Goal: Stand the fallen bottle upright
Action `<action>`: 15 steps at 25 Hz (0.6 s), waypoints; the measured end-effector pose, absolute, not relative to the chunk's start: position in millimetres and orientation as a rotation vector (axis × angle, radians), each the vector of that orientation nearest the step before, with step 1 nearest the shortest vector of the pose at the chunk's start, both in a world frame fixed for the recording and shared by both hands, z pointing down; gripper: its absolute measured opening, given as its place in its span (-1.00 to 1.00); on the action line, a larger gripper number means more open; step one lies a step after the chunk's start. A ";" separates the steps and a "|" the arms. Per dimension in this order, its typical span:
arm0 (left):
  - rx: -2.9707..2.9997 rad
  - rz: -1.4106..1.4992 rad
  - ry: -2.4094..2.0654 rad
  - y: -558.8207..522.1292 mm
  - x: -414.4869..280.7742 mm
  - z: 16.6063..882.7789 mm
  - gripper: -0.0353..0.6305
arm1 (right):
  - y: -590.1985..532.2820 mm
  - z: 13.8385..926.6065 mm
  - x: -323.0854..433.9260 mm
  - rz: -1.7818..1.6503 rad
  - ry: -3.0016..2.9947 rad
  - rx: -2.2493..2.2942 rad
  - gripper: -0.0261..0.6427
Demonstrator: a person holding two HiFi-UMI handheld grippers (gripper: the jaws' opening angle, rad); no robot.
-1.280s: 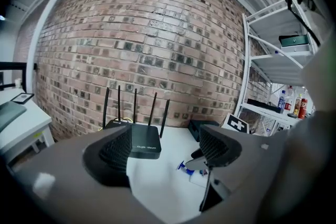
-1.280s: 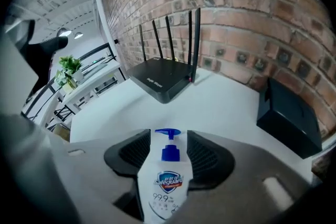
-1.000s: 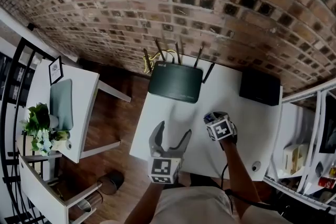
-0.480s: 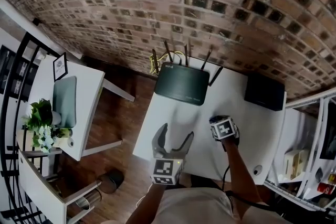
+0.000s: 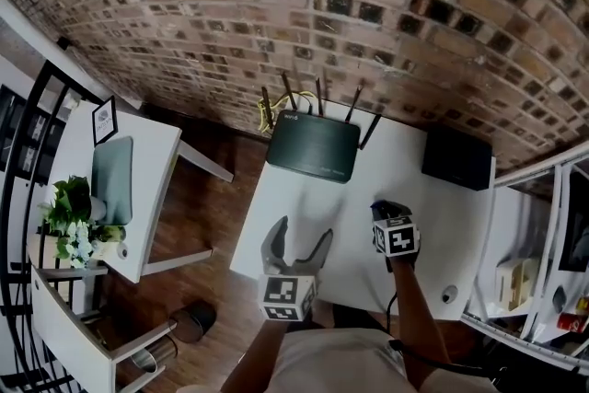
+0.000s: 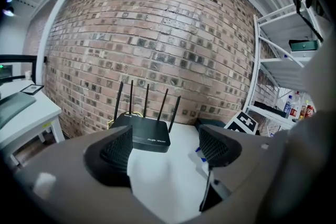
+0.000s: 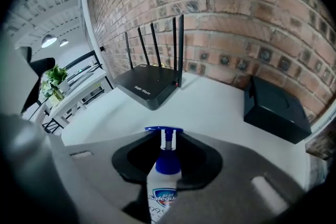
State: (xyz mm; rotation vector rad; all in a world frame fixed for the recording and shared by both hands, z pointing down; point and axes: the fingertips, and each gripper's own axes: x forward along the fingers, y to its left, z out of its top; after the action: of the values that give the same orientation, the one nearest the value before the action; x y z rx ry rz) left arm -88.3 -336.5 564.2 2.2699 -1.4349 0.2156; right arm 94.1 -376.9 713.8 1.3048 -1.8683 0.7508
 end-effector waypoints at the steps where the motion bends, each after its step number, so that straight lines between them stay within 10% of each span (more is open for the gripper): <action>1: 2.283 0.206 -1.421 -336.1 -84.3 560.5 0.34 | -375.5 707.1 96.0 0.736 -1.874 1.332 -0.70; 15: 2.439 0.170 -1.264 -306.9 -25.2 534.0 0.34 | -317.2 648.7 123.9 0.619 -1.933 1.647 -0.71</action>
State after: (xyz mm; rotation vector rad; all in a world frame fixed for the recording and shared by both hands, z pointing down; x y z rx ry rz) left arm -25.2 -306.9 534.0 2.4392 -1.2645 0.1700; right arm 123.9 -317.2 648.7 1.6468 -1.9327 0.6189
